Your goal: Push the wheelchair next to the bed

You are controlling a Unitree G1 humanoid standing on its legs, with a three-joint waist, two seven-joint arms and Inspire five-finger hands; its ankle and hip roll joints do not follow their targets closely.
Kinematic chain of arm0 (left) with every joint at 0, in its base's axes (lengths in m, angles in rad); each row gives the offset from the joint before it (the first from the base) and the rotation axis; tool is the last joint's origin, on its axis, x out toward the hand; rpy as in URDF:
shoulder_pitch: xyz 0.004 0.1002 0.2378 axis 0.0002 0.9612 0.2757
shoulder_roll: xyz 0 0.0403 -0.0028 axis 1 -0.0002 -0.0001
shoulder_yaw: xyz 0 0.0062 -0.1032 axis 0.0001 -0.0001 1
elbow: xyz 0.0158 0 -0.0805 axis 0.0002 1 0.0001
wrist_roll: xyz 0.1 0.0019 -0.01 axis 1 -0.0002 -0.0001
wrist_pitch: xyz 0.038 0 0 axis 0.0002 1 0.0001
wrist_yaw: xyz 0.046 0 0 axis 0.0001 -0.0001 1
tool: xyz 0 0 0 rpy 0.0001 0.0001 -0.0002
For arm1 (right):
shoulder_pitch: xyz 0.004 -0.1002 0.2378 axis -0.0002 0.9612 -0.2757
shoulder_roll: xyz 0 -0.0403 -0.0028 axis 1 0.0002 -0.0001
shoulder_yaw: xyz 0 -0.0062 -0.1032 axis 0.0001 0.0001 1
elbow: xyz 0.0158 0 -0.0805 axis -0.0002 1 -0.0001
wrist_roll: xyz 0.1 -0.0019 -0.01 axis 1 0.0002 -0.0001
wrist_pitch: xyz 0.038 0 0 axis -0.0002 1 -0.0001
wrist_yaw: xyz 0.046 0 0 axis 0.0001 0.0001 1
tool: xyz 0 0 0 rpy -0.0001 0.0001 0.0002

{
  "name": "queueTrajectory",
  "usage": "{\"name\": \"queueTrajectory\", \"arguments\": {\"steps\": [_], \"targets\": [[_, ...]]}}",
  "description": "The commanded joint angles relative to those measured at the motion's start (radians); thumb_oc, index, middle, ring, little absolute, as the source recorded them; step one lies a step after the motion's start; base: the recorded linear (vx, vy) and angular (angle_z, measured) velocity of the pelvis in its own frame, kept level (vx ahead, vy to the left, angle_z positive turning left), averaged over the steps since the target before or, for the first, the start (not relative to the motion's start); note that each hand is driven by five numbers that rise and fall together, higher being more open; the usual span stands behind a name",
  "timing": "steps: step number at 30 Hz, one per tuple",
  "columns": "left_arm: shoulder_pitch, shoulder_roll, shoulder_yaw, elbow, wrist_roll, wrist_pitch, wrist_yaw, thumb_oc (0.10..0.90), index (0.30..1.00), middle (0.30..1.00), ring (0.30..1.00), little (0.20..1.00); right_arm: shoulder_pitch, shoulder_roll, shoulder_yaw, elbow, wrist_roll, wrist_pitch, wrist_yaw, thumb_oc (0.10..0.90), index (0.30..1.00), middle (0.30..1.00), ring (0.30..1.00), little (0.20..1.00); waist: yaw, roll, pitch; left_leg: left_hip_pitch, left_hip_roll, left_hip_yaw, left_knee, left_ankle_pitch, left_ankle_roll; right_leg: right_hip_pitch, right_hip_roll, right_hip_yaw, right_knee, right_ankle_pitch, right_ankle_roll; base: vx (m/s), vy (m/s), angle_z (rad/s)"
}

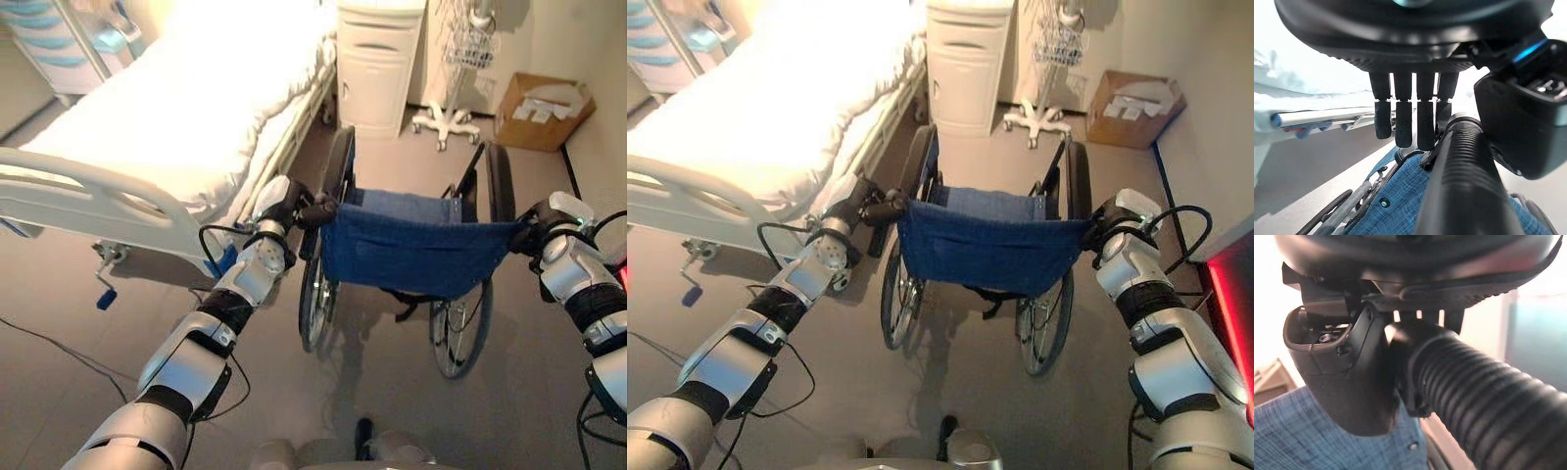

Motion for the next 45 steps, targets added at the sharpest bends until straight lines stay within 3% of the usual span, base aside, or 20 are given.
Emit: {"name": "queueTrajectory", "arguments": {"steps": [1, 2, 4, 6, 10, 14, 17, 20, 22, 25, 27, 29, 33, 34, 36, 37, 41, 42, 45], "targets": [[0.170, 0.050, -0.113, -0.019, 0.076, 0.072, -0.092, 0.400, 0.300, 0.300, 0.300, 0.300, -0.137, 0.066, -0.033, -0.128, -0.021, -0.160, -0.034, 0.400, 0.300, 0.300, 0.300, 0.300, 0.136, 0.032, 0.108, -0.032, -0.076, 0.087, -0.218, 0.177, 0.049, 0.075, 0.082, 0.121, 0.061, -0.006, 0.052, 0.57, 0.046, -0.67], [0.184, 0.057, -0.113, -0.033, 0.068, 0.077, -0.085, 0.400, 0.300, 0.300, 0.300, 0.300, -0.139, 0.075, -0.032, -0.127, -0.035, -0.168, -0.024, 0.400, 0.300, 0.300, 0.300, 0.300, 0.175, 0.049, 0.110, -0.062, -0.113, 0.088, -0.326, 0.230, 0.038, 0.129, 0.105, 0.154, 0.040, -0.006, 0.059, 0.57, 0.055, -1.04], [0.194, 0.067, -0.108, -0.052, 0.056, 0.088, -0.080, 0.400, 0.300, 0.300, 0.300, 0.300, -0.162, 0.082, -0.028, -0.114, -0.052, -0.191, -0.006, 0.400, 0.300, 0.300, 0.300, 0.300, 0.210, 0.058, 0.100, -0.063, -0.131, 0.098, -0.411, 0.254, 0.037, 0.162, 0.117, 0.177, 0.024, -0.015, 0.066, 0.47, 0.088, -1.31], [0.202, 0.066, -0.092, -0.055, 0.053, 0.082, -0.076, 0.400, 0.300, 0.300, 0.300, 0.300, -0.175, 0.081, -0.022, -0.098, -0.051, -0.218, -0.003, 0.400, 0.300, 0.300, 0.300, 0.300, 0.210, 0.058, 0.085, -0.025, -0.114, 0.164, -0.413, 0.205, 0.064, 0.153, 0.106, 0.154, 0.034, -0.029, 0.073, 0.38, 0.163, -1.22], [0.229, 0.076, -0.071, -0.050, 0.023, 0.076, -0.076, 0.400, 0.300, 0.300, 0.300, 0.300, -0.143, 0.105, -0.025, -0.102, -0.091, -0.239, 0.024, 0.400, 0.300, 0.300, 0.300, 0.300, 0.238, 0.029, 0.031, 0.013, -0.131, 0.146, -0.388, 0.135, 0.104, 0.198, 0.067, 0.125, 0.055, -0.043, 0.103, 0.38, 0.134, -0.23], [0.232, 0.087, -0.078, -0.052, 0.033, 0.069, -0.057, 0.400, 0.300, 0.300, 0.300, 0.300, -0.149, 0.120, -0.022, -0.082, -0.083, -0.298, -0.013, 0.400, 0.300, 0.300, 0.300, 0.300, 0.264, 0.003, 0.000, 0.044, -0.142, 0.132, -0.418, 0.112, 0.133, 0.200, 0.025, 0.081, 0.072, -0.013, 0.143, 0.24, 0.079, 0.21], [0.235, 0.087, -0.078, -0.049, 0.028, 0.064, -0.045, 0.400, 0.300, 0.300, 0.300, 0.300, -0.165, 0.124, -0.020, -0.072, -0.084, -0.314, -0.028, 0.400, 0.300, 0.300, 0.300, 0.300, 0.271, -0.002, -0.004, 0.047, -0.149, 0.112, -0.411, 0.103, 0.139, 0.190, 0.010, 0.071, 0.102, 0.004, 0.152, 0.17, 0.096, -0.02], [0.259, 0.084, -0.064, -0.054, 0.046, 0.057, -0.034, 0.400, 0.300, 0.300, 0.300, 0.300, -0.177, 0.137, -0.023, -0.079, -0.104, -0.335, -0.050, 0.400, 0.300, 0.300, 0.300, 0.300, 0.293, -0.011, -0.012, 0.044, -0.160, 0.093, -0.400, 0.089, 0.158, 0.190, -0.023, 0.062, 0.229, 0.077, 0.189, 0.16, 0.121, 0.00], [0.269, 0.083, -0.063, -0.052, 0.061, 0.046, -0.034, 0.400, 0.300, 0.300, 0.300, 0.300, -0.170, 0.133, -0.022, -0.077, -0.111, -0.353, -0.062, 0.400, 0.300, 0.300, 0.300, 0.300, 0.296, -0.011, -0.021, 0.052, -0.169, 0.085, -0.407, 0.082, 0.174, 0.175, -0.020, 0.087, 0.325, 0.136, 0.206, 0.21, 0.143, 0.10], [0.294, 0.083, -0.062, -0.061, 0.084, 0.033, -0.048, 0.400, 0.300, 0.300, 0.300, 0.300, -0.134, 0.115, -0.030, -0.098, -0.120, -0.350, -0.068, 0.400, 0.300, 0.300, 0.300, 0.300, 0.276, -0.001, -0.035, 0.095, -0.176, 0.052, -0.413, 0.065, 0.189, 0.080, -0.016, 0.118, 0.474, 0.234, 0.222, 0.28, 0.120, 0.07], [0.299, 0.081, -0.057, -0.057, 0.086, 0.031, -0.051, 0.400, 0.300, 0.300, 0.300, 0.300, -0.124, 0.109, -0.025, -0.109, -0.123, -0.350, -0.067, 0.400, 0.300, 0.300, 0.300, 0.300, 0.260, 0.010, -0.032, 0.119, -0.171, 0.032, -0.409, 0.055, 0.189, 0.028, -0.035, 0.107, 0.500, 0.215, 0.208, 0.30, 0.039, 0.14], [0.286, 0.078, -0.066, -0.047, 0.079, 0.034, -0.039, 0.400, 0.300, 0.300, 0.300, 0.300, -0.121, 0.113, -0.011, -0.125, -0.117, -0.327, -0.091, 0.400, 0.300, 0.300, 0.300, 0.300, 0.204, 0.039, 0.017, 0.201, -0.159, -0.034, -0.395, 0.015, 0.195, -0.195, -0.082, 0.107, 0.447, 0.184, 0.177, 0.27, -0.102, -0.08], [0.225, 0.089, -0.083, -0.026, 0.068, 0.029, -0.041, 0.400, 0.300, 0.300, 0.300, 0.300, -0.128, 0.104, -0.018, -0.134, -0.074, -0.292, -0.114, 0.400, 0.300, 0.300, 0.300, 0.300, 0.150, 0.029, 0.081, 0.230, -0.164, -0.093, -0.336, -0.061, 0.200, -0.384, -0.132, 0.135, 0.294, 0.266, 0.189, 0.22, -0.218, 0.15], [0.209, 0.084, -0.085, -0.018, 0.066, 0.034, -0.046, 0.400, 0.300, 0.300, 0.300, 0.300, -0.133, 0.098, -0.024, -0.140, -0.071, -0.273, -0.101, 0.400, 0.300, 0.300, 0.300, 0.300, 0.132, 0.012, 0.090, 0.251, -0.181, -0.117, -0.319, -0.091, 0.195, -0.396, -0.147, 0.145, 0.174, 0.284, 0.201, 0.47, -0.252, 0.72], [0.192, 0.061, -0.091, -0.002, 0.067, 0.049, -0.047, 0.400, 0.300, 0.300, 0.300, 0.300, -0.146, 0.077, -0.029, -0.158, -0.066, -0.232, -0.067, 0.400, 0.300, 0.300, 0.300, 0.300, 0.099, 0.010, 0.097, 0.307, -0.185, -0.171, -0.313, -0.133, 0.181, -0.375, -0.134, 0.173, -0.026, 0.264, 0.212, 0.53, -0.181, 1.28], [0.190, 0.055, -0.092, 0.001, 0.069, 0.053, -0.048, 0.400, 0.300, 0.300, 0.300, 0.300, -0.148, 0.074, -0.030, -0.161, -0.066, -0.224, -0.061, 0.400, 0.300, 0.300, 0.300, 0.300, 0.094, 0.009, 0.096, 0.314, -0.186, -0.178, -0.313, -0.138, 0.179, -0.370, -0.130, 0.183, -0.045, 0.263, 0.215, 0.52, -0.147, 1.62], [0.172, 0.021, -0.099, 0.022, 0.059, 0.077, -0.035, 0.400, 0.300, 0.300, 0.300, 0.300, -0.182, 0.065, -0.013, -0.140, -0.068, -0.186, -0.040, 0.400, 0.300, 0.300, 0.300, 0.300, 0.071, -0.020, 0.069, 0.321, -0.215, -0.218, -0.294, -0.169, 0.175, -0.307, -0.087, 0.256, -0.037, 0.248, 0.223, 0.39, -0.176, 1.25], [0.161, 0.014, -0.100, 0.030, 0.042, 0.087, -0.030, 0.400, 0.300, 0.300, 0.300, 0.300, -0.190, 0.064, -0.008, -0.128, -0.064, -0.186, -0.038, 0.400, 0.300, 0.300, 0.300, 0.300, 0.067, -0.023, 0.063, 0.312, -0.211, -0.226, -0.279, -0.179, 0.169, -0.307, -0.079, 0.269, 0.017, 0.246, 0.219, 0.31, -0.230, 0.49], [0.126, 0.024, -0.101, 0.037, 0.020, 0.092, -0.033, 0.400, 0.300, 0.300, 0.300, 0.300, -0.209, 0.068, -0.005, -0.101, -0.062, -0.206, -0.058, 0.400, 0.300, 0.300, 0.300, 0.300, 0.076, -0.020, 0.076, 0.307, -0.154, -0.206, -0.267, -0.182, 0.137, -0.325, -0.109, 0.206, 0.114, 0.224, 0.211, 0.21, -0.229, 0.61]]}}
